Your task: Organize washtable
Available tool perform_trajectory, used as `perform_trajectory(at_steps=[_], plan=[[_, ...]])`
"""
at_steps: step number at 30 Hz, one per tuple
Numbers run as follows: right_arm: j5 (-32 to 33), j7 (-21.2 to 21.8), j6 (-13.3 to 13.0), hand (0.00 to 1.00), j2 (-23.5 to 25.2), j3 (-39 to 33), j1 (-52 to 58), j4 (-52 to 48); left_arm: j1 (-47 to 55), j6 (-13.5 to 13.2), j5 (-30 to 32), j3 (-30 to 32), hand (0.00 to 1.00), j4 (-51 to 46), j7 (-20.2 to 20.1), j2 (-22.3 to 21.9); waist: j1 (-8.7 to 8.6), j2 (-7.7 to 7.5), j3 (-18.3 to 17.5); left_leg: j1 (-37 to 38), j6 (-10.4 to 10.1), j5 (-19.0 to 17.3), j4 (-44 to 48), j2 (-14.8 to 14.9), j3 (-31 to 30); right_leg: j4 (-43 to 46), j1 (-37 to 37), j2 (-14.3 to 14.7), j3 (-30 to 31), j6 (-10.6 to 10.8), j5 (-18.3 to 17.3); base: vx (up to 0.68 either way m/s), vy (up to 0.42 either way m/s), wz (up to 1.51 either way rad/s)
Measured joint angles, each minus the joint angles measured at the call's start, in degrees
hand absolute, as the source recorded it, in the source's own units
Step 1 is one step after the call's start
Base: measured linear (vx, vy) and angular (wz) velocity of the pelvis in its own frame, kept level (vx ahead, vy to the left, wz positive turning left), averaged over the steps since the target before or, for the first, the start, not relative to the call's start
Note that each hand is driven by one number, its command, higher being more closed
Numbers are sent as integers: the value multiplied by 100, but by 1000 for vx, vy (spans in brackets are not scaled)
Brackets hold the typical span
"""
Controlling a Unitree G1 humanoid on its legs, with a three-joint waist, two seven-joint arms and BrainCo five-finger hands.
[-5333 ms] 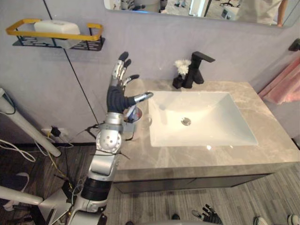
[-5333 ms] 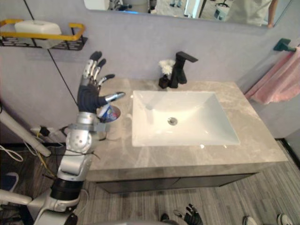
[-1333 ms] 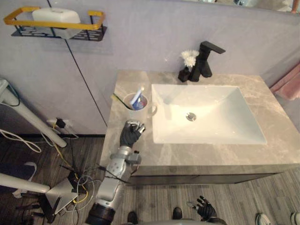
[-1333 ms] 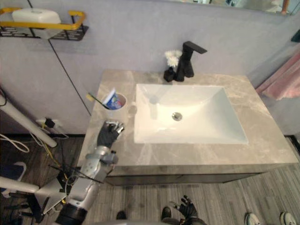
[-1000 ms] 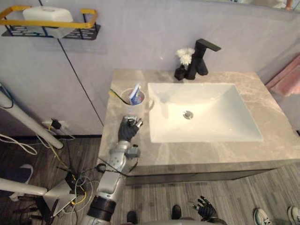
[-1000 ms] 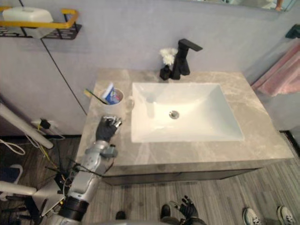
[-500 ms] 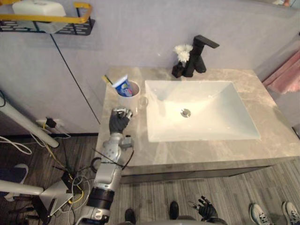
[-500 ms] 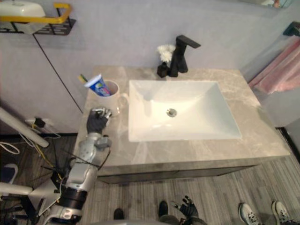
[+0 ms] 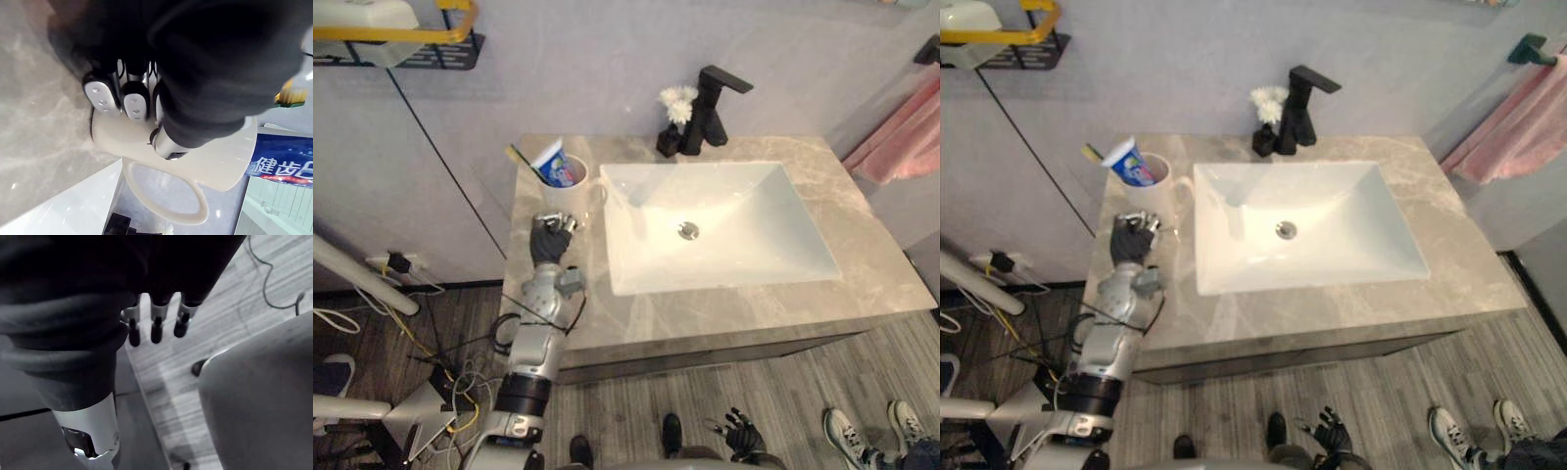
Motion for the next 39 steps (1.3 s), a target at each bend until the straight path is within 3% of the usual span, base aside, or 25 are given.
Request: perform_trajectory(at_steps=[29,34,39], plan=[[-43,9,-2,0,55,3,28,-5,-515,85,130,-175,100,478,-30,153,-7,-65,14,13,8,6,1,-42,-67,13,15,-27,-34,2,26,-27,-22,0],[-41,18,2,0,48,10,-67,19,-452,92,401,-532,100,237,-278,193,-2,-68,13,16,34,23,1,-80,-188,22,77,-66,-182,4,28,-33,-22,13],[-26,23,13,0,26,22,-179,113,-277,69,507,-715,100,-714,-522,285,16,-69,11,2,59,43,29,-102,-320,25,156,-112,-325,15,34,-40,-23,13]])
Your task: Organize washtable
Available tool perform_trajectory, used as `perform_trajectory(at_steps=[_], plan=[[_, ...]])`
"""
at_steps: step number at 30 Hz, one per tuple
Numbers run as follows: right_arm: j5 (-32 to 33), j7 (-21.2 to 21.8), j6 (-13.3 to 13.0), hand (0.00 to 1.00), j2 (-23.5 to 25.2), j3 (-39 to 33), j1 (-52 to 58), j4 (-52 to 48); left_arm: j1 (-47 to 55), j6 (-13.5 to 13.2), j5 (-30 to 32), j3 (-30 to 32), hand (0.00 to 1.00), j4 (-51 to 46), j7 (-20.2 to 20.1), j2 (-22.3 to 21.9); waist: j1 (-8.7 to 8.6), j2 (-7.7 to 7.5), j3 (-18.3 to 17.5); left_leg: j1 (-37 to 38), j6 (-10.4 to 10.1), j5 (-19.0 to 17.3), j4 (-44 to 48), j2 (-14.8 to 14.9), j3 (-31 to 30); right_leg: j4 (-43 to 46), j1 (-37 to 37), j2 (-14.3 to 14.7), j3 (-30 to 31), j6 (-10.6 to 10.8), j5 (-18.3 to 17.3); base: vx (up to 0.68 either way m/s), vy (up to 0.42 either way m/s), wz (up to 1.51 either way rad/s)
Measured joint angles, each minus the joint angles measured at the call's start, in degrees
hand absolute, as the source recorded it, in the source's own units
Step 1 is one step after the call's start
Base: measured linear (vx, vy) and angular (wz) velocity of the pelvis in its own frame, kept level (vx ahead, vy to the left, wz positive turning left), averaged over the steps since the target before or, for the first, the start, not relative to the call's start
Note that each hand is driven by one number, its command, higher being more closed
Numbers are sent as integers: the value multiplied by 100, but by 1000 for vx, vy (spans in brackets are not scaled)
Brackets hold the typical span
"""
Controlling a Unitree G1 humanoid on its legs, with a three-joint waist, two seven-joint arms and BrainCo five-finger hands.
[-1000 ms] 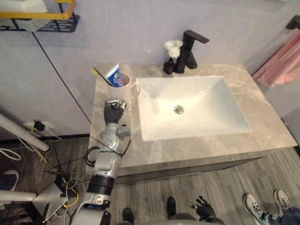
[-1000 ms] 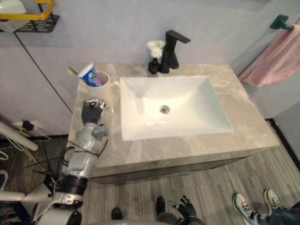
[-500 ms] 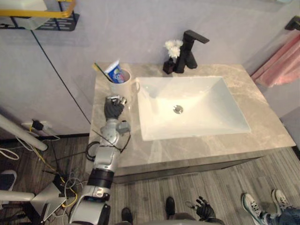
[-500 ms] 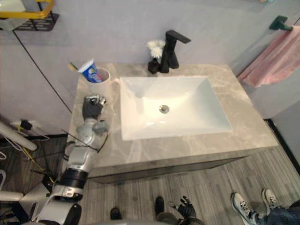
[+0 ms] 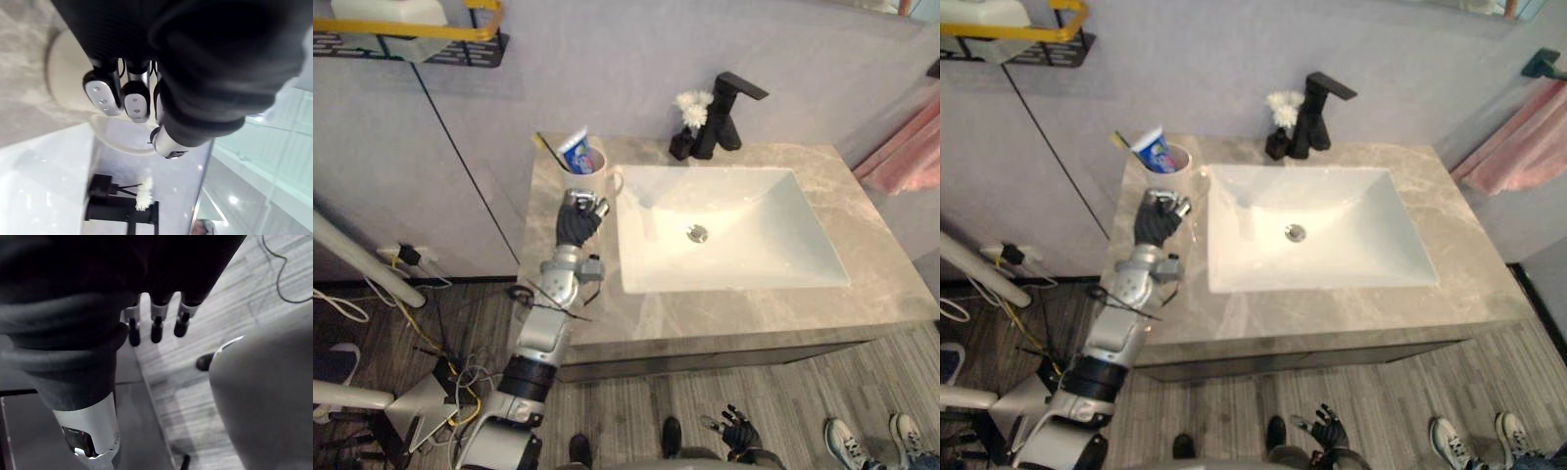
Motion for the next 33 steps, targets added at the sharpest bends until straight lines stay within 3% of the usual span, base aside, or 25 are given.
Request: perform_trajectory(at_steps=[7,15,21,22,26,27,30,33], plan=[[4,20,11,0,-33,4,-57,342,279,-119,-3,84,100,-1058,-179,46,177,2,0,-69,0,-6,128,1,-178,2,87,-11,-135,-1,-2,-53,-26,13],[55,114,24,0,-180,-27,-42,467,1170,-252,-15,1070,100,-1523,-224,46,292,137,-32,-52,-15,5,192,-4,-456,3,283,-9,-400,-16,-36,-55,-27,16],[57,113,47,0,-214,-45,-55,481,2052,-255,-436,1811,100,-1117,-243,213,412,255,-100,110,-23,91,87,5,-508,3,462,10,-569,-63,-72,-29,-20,12],[56,110,53,0,-212,-59,-45,481,2258,-241,-581,1988,100,-688,-249,212,488,287,-147,135,-29,96,55,6,-519,2,472,17,-586,-77,-81,-49,-22,1],[54,110,56,0,-206,-59,-25,497,2592,-221,-682,2176,100,103,-248,207,516,282,-161,185,-50,159,-30,3,-638,1,517,20,-713,-101,-123,-49,-17,13],[55,110,55,0,-206,-60,-27,515,2638,-217,-680,2204,0,233,-248,205,532,274,-167,192,-51,160,-32,4,-640,1,524,21,-716,-103,-129,-44,-12,11],[55,110,55,0,-207,-59,-21,575,2816,-141,-656,2236,0,942,-265,158,635,222,-202,207,-58,164,-55,3,-658,0,552,24,-749,-72,-173,-19,-10,3],[54,107,55,0,-211,-56,-37,590,2975,-24,-436,2187,0,1613,-407,21,633,209,-216,200,-59,164,-71,-2,-692,0,561,19,-794,-58,-190,-13,-12,7]])
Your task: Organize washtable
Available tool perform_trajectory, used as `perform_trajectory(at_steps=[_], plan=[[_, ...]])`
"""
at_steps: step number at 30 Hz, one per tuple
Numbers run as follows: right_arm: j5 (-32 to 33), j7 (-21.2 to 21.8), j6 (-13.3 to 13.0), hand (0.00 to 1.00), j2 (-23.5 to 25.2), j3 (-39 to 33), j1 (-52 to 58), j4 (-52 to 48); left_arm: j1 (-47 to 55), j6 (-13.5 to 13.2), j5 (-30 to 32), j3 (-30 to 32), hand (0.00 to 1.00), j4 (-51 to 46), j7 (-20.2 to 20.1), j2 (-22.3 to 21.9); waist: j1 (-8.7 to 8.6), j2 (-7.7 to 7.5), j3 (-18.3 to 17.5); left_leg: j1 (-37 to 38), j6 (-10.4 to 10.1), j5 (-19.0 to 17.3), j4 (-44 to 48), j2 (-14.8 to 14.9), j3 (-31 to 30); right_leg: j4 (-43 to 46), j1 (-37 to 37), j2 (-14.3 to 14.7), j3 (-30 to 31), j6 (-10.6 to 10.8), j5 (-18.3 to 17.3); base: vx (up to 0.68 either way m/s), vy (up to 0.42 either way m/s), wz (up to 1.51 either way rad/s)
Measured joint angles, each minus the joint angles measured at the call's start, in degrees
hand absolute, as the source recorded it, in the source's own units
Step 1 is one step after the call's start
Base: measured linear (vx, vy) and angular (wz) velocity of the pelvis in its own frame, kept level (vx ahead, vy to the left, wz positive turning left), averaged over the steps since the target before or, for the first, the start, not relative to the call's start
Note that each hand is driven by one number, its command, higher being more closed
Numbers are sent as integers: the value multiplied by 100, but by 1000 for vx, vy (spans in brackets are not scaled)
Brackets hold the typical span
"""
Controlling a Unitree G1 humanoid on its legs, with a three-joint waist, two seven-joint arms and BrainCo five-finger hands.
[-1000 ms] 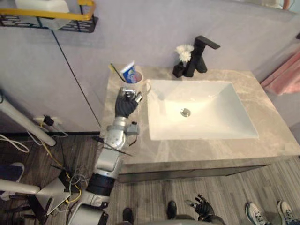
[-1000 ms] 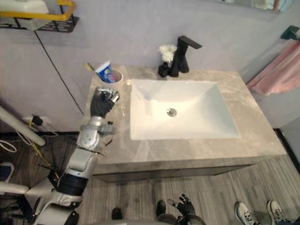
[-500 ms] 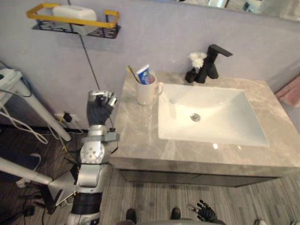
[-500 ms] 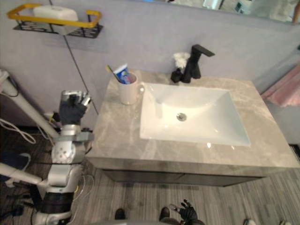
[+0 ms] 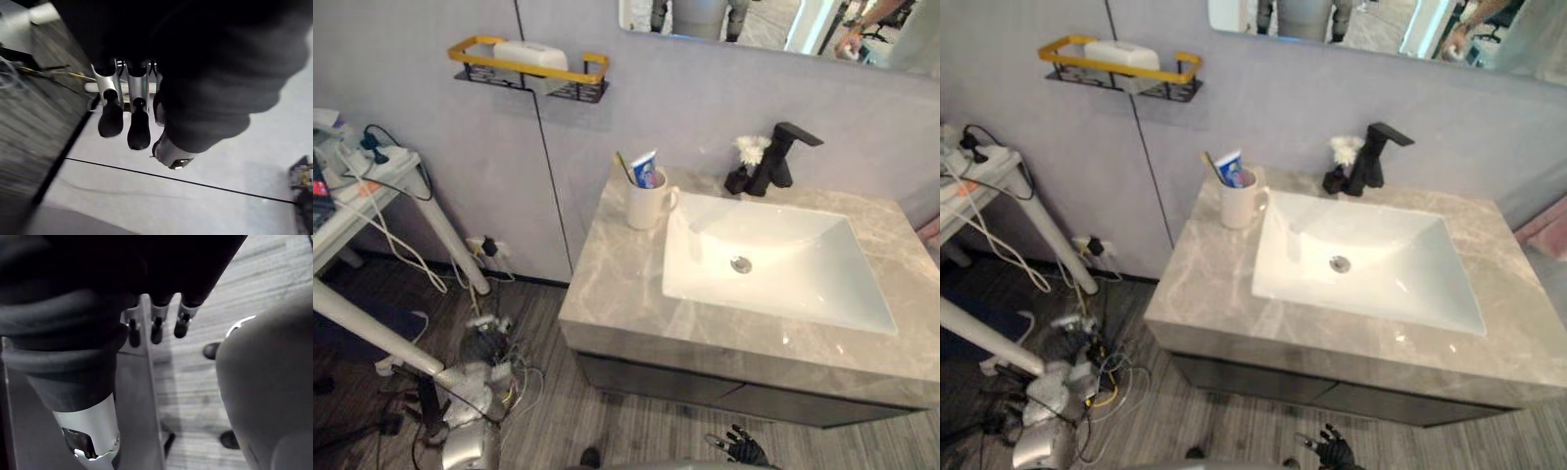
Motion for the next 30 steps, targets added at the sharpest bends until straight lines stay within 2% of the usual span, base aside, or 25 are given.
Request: perform_trajectory(at_steps=[8,12,21,30], plan=[[-2,-6,-4,0,-6,-7,-159,37,-2,207,445,-520,0,1764,-287,-369,-19,0,0,-12,-1,-2,3,2,-36,-1,10,-2,-45,44,-17,4,-4,3],[-4,-20,-12,0,-30,-45,-334,239,-31,244,812,-714,0,2310,-332,-456,-44,24,16,-8,-2,-5,28,5,-23,-1,7,-2,-33,48,-20,0,0,0],[-16,-151,-24,0,-34,-135,-378,255,-41,265,1335,-901,0,2959,-299,-468,-165,108,72,77,-3,-7,28,24,141,-5,7,7,132,60,6,-28,-3,-9],[-85,-244,-44,0,-37,-127,-382,449,-71,315,1561,-1094,0,3241,-183,-512,-161,147,101,137,-37,-47,23,51,287,-17,-12,30,285,65,12,-26,-5,-10]])
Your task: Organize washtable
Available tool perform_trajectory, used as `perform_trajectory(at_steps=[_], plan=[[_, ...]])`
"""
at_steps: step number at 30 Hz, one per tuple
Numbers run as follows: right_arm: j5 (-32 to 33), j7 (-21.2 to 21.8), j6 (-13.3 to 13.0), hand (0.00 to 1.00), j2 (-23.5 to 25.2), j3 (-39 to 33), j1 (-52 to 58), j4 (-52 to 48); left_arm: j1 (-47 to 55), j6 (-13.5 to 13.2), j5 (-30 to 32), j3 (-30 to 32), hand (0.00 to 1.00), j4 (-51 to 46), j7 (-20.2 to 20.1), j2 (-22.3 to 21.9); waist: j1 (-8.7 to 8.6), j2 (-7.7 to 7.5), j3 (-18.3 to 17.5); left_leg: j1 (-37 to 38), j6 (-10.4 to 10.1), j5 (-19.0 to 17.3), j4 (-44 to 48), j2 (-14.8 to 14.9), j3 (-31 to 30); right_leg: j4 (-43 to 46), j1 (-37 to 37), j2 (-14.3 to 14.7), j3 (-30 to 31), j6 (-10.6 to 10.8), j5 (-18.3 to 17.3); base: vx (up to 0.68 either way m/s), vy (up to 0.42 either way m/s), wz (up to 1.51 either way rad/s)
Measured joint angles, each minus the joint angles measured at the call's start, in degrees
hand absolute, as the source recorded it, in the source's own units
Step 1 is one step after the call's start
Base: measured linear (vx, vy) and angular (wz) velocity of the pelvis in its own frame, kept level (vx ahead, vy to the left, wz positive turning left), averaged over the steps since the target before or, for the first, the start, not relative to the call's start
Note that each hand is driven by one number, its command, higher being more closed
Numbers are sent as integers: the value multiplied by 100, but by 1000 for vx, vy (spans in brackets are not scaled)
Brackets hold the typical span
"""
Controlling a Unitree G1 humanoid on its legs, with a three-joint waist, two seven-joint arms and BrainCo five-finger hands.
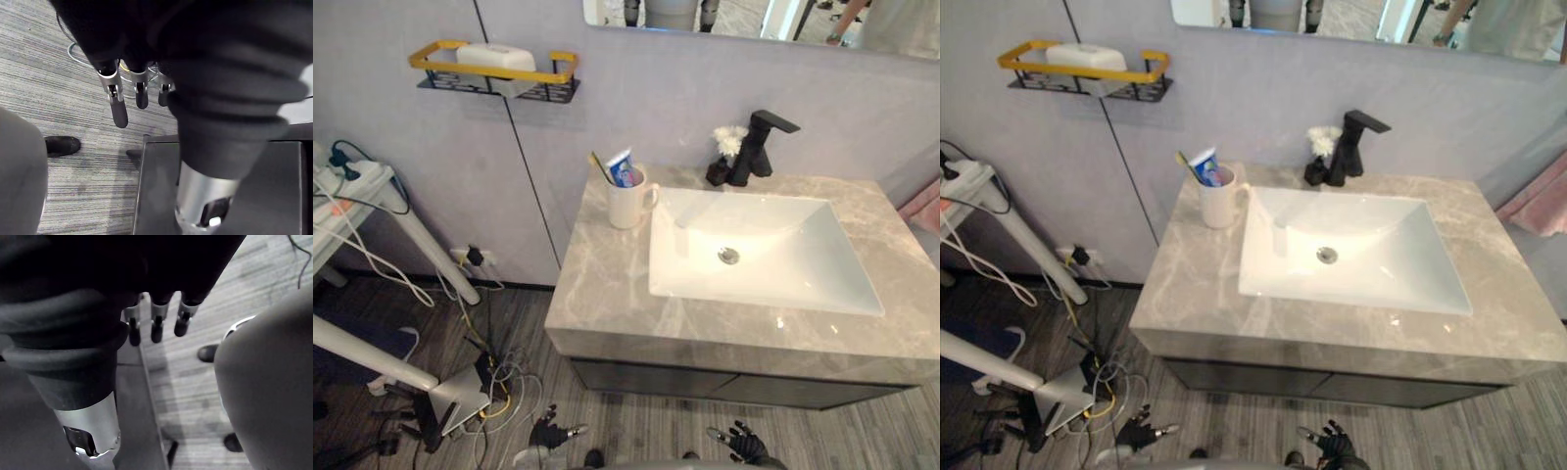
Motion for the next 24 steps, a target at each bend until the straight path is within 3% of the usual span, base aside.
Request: perform_trajectory(at_steps=[5,7,10,16,18,21,22,24], plan=[[-43,6,0,0,-17,176,-119,36,-5,3,-1,5,0,104,11,-4,26,20,32,43,-12,-118,29,63,219,197,-150,35,240,-8,-71,-1,-8,-23],[-53,12,-3,0,-20,179,-261,31,-141,8,-3,3,0,104,10,46,9,-8,216,-342,0,-356,628,92,176,1087,-633,-69,320,-27,-433,-17,6,-3],[-50,12,1,0,-102,317,-389,30,-253,46,-12,-2,0,103,29,79,13,10,386,-864,13,-671,1350,171,-19,1789,-1044,-10,782,-39,-576,-34,23,21],[20,16,-5,0,-137,465,-316,32,-390,56,-55,-13,0,101,104,89,56,-45,342,-1123,-113,-587,1491,57,-929,2247,-902,56,1392,-52,-1088,16,-41,87],[90,14,-29,0,-124,669,-421,34,-464,59,-55,-30,0,105,127,69,200,-115,296,-1355,-235,-381,1423,27,-1227,1668,-730,66,1259,-15,-1298,-16,-179,73],[107,7,-59,0,-132,667,-619,38,-710,62,-50,-297,0,105,131,0,182,188,534,-1475,-407,29,1141,195,-1761,1359,-547,344,700,-207,-1105,-73,-167,95],[136,3,-64,0,-132,667,-643,41,-725,70,-51,-372,0,107,135,-34,178,229,566,-1473,-422,130,1082,226,-1767,1351,-502,361,588,-217,-1101,-135,-107,82],[195,-5,-97,0,-146,663,-660,83,-750,95,-49,-616,0,108,141,-98,168,274,591,-1440,-300,713,670,319,-1141,1414,-493,335,274,-348,-1098,-161,-63,72]])
